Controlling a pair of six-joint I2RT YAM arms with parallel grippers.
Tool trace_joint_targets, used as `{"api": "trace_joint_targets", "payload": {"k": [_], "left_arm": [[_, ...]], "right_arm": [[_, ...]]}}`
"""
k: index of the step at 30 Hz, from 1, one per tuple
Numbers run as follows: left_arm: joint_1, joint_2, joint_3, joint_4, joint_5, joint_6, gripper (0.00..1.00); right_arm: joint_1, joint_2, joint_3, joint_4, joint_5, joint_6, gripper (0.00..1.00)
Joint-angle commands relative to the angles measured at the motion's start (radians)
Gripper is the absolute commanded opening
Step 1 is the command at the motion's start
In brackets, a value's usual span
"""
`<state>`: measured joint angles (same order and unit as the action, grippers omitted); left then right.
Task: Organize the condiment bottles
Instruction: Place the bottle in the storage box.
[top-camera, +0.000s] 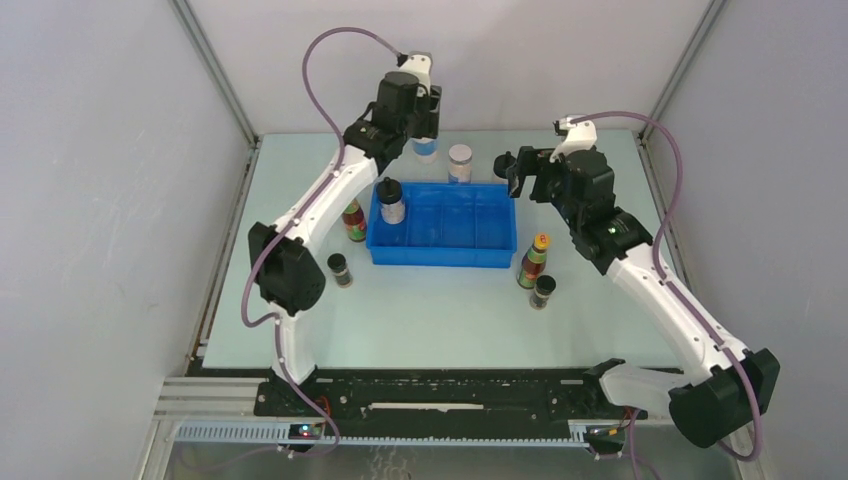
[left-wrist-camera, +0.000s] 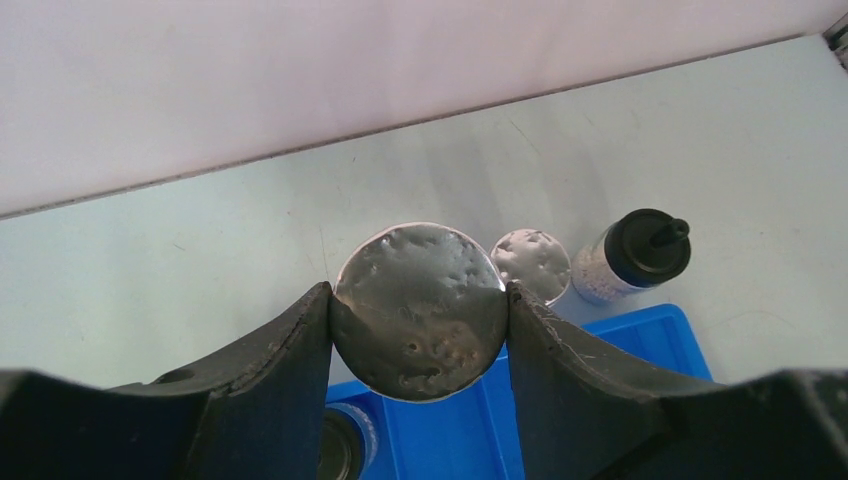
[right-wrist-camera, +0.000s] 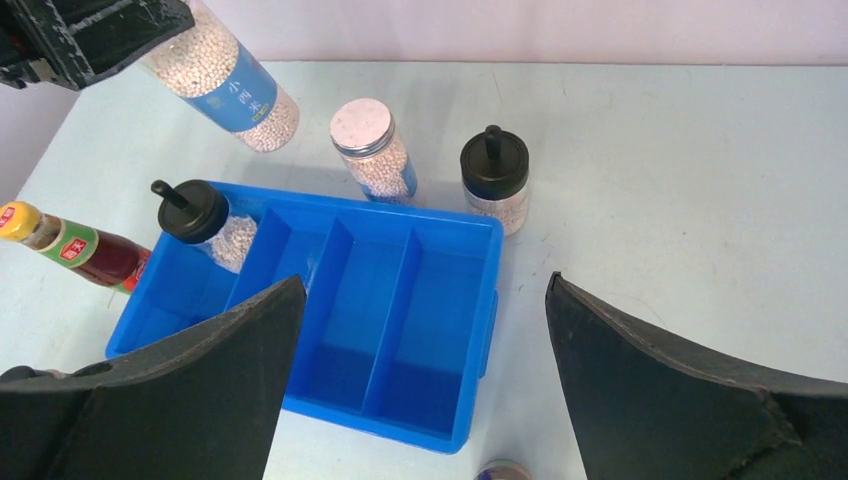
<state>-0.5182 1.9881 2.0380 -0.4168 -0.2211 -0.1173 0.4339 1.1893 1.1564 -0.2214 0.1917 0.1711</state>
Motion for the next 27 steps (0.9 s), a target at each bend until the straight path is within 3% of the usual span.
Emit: {"api": "trace_joint_targets", "payload": {"k": [1,13,27], "left_arm": [[-0.019,-0.139,-0.013,0.053,-0.035,0.013,0.00],[-0.069,-0.269,-0.239,0.100,-0.053,-0.030,0.00],[-0.106,-0.322,-0.414,0.187,-0.070,-0.054,0.00]], "right_arm": [[0.018,-0.068,-0.023,-0.008,0.032,0.031,1.00],[0.043,-0.172,-0.071,-0.044,0.066,0.049,1.00],[0.055,-0.182,-0.100,-0.042,0.079,0.050,1.00]]}}
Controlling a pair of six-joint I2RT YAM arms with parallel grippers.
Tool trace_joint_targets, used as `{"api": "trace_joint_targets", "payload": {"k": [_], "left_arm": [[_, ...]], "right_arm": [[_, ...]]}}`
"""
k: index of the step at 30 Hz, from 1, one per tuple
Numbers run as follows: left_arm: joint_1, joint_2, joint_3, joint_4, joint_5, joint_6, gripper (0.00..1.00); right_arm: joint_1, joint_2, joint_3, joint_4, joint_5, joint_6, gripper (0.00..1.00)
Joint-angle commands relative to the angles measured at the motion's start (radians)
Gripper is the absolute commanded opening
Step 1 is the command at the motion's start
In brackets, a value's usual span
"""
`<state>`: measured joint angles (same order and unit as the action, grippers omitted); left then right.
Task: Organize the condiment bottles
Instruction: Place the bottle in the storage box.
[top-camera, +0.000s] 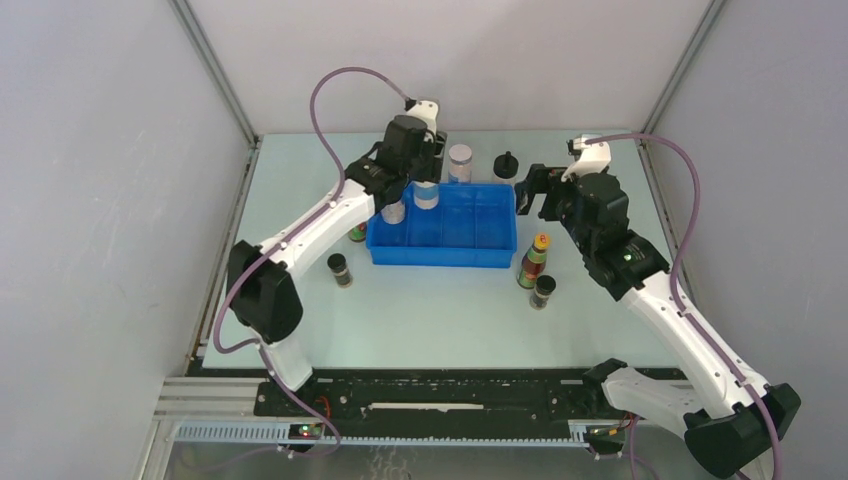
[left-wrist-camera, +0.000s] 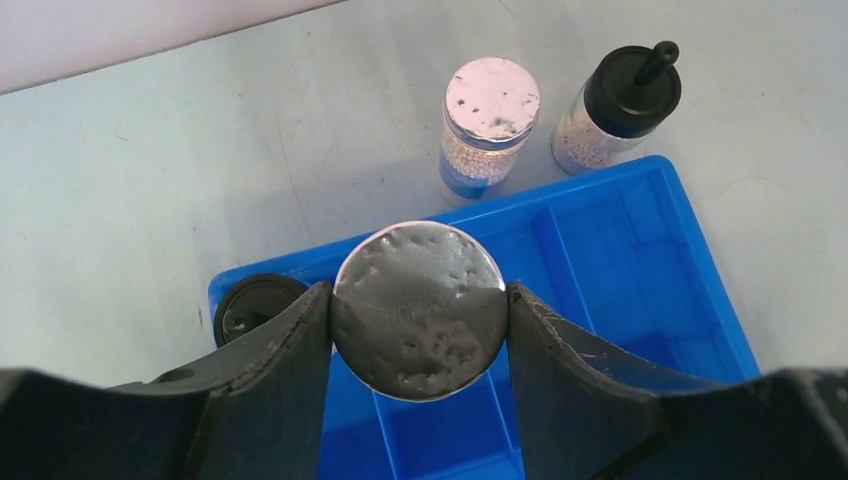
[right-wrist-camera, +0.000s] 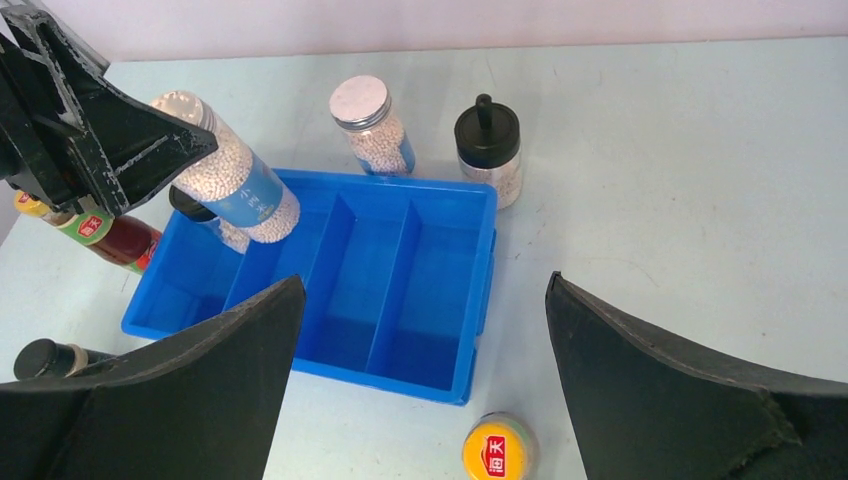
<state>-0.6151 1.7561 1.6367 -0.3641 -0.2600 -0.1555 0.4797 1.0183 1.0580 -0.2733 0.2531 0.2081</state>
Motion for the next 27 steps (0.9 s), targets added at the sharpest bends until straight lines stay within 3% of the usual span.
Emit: {"api": "trace_joint_targets", "payload": {"k": [1,27], "left_arm": [[-0.009,-0.092,-0.019,0.139,-0.031,-0.017,0.00],[-0.009,-0.089,-0.221,0.358,-0.056,-0.010,0.00]], "right_arm": [[0.010,-0.010,-0.002,0.009,0.017,0.013,1.00],[0.010,0.055,-0.010,0.039,0.017,-0.005,1.00]]}}
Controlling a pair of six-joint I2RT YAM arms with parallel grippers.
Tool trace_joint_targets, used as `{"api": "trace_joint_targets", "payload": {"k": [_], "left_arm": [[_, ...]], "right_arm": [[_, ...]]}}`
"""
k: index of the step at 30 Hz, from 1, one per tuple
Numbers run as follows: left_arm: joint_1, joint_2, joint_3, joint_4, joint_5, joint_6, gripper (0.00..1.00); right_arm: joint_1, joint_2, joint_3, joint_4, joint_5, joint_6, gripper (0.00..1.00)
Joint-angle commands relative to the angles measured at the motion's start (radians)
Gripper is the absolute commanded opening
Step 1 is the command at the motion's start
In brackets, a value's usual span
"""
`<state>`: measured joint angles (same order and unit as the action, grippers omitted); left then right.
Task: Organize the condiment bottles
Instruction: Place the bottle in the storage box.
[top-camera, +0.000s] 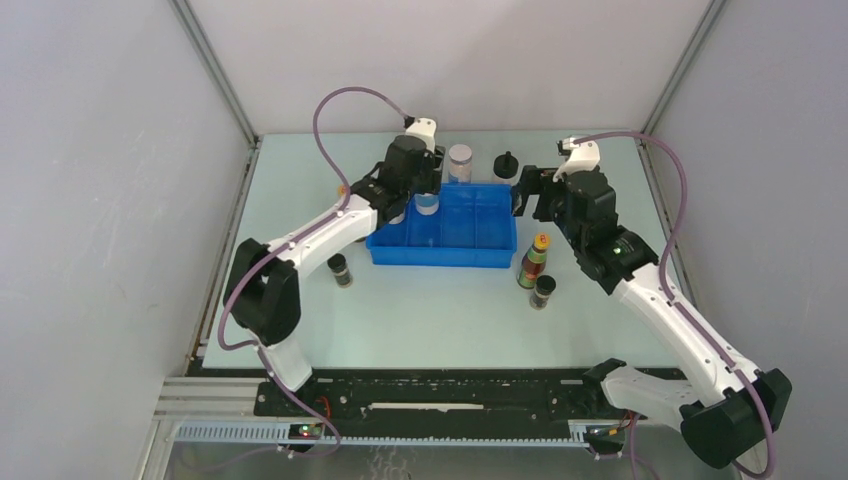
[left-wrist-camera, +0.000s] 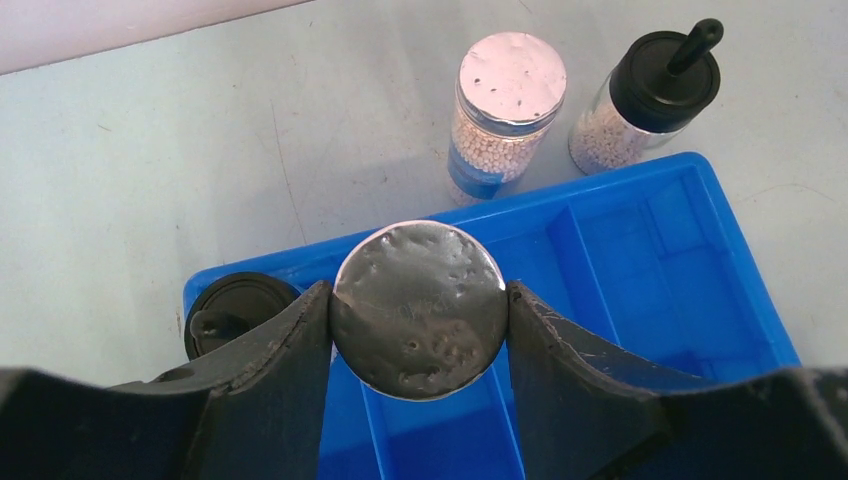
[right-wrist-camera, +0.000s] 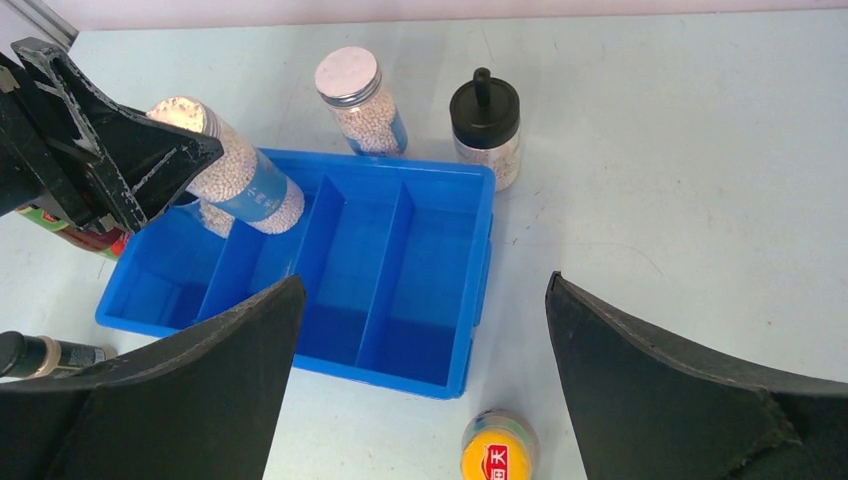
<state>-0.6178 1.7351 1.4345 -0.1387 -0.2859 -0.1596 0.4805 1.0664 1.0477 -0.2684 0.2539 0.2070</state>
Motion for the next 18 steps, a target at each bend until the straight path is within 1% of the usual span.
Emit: {"api": "trace_joint_targets", "payload": {"k": [1,7,18], "left_arm": [[-0.006,-0.067,-0.023,0.134,-0.031,-0.006,0.00],[-0.006,-0.051,-0.042,0.190,-0.029,0.005,0.00],[-0.004,-0.008,-0.053,0.211,-0.035,0.009,0.00]], "right_arm": [[0.010,0.011,0.000,0.037,0.017,-0.006,1.00],[0.006,0.030,-0.001,0.051,0.015,-0.012,1.00],[-0.012,0.063,0.000,0.072,-0.003,-0.025,1.00]]}}
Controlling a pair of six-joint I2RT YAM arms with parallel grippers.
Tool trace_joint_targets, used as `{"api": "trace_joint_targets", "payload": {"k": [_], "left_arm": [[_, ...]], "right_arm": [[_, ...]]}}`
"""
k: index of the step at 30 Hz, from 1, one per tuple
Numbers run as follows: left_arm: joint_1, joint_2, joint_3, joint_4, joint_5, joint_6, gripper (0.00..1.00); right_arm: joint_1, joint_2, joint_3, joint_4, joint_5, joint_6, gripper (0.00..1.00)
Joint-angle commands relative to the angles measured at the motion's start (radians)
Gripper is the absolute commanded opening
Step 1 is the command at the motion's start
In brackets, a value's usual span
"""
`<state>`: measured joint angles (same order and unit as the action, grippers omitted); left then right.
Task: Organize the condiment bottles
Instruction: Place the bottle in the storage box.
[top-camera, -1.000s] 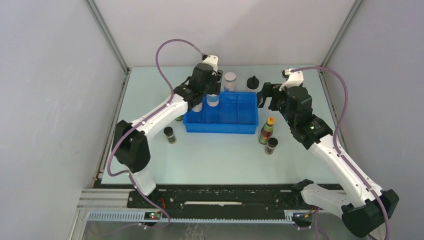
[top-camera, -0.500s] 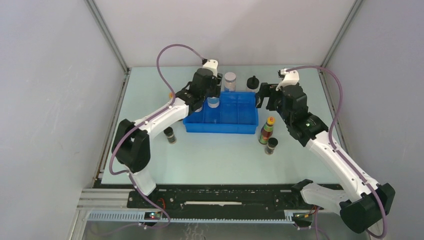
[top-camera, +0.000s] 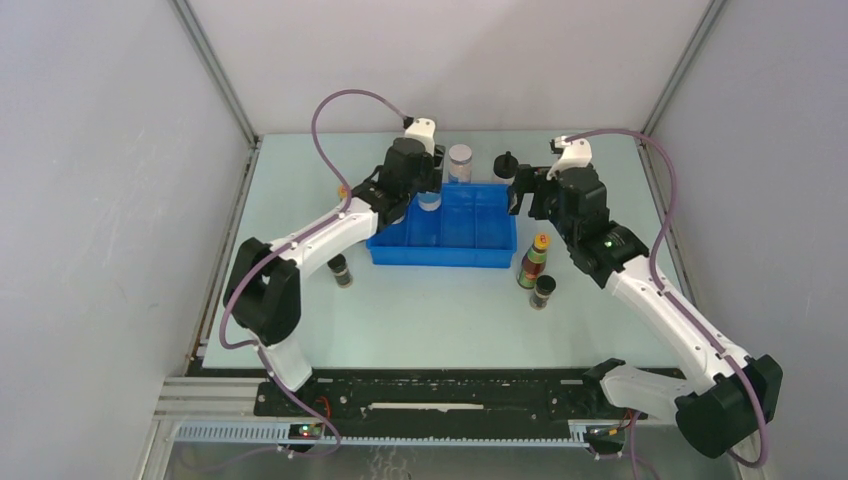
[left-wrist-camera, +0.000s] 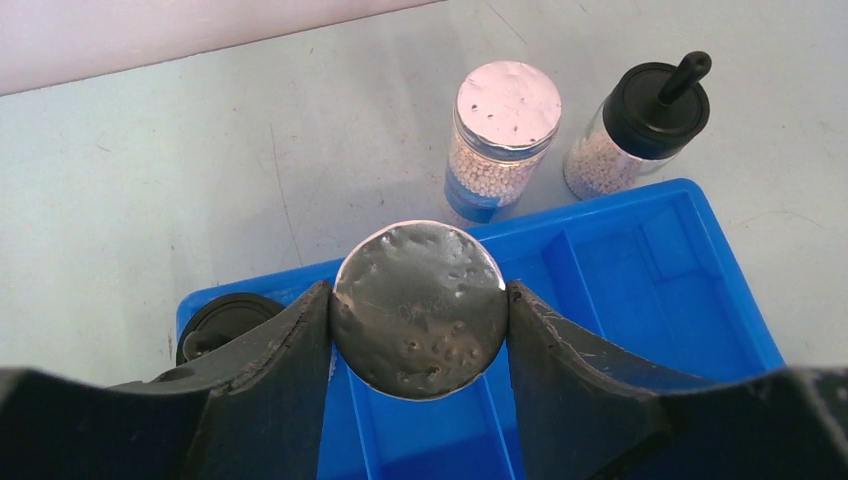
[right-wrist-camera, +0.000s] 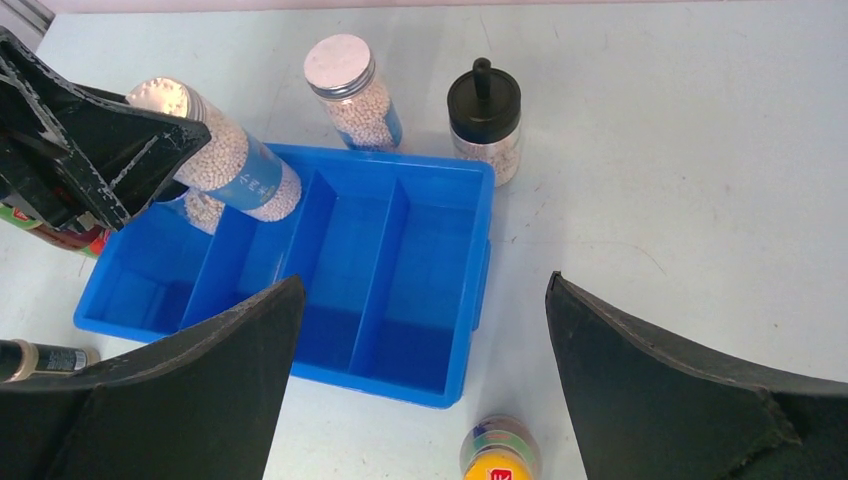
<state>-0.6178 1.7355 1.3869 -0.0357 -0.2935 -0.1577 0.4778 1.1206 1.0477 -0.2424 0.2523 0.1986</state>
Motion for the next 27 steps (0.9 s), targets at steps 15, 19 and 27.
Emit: {"api": "trace_joint_targets", "payload": {"k": [15,19,27], "left_arm": [[0.013,0.047,-0.005,0.102,-0.027,-0.008,0.00],[0.019,0.053,-0.018,0.108,-0.023,-0.016,0.00],[0.022,0.065,-0.032,0.114,-0.023,-0.026,0.00]], "right_arm": [[-0.037,0.054,-0.001,0.063,-0.034,-0.015,1.00],[-0.042,0.063,0.000,0.066,-0.039,-0.013,1.00],[-0.044,0.077,0.000,0.064,-0.043,-0.010,1.00]]}}
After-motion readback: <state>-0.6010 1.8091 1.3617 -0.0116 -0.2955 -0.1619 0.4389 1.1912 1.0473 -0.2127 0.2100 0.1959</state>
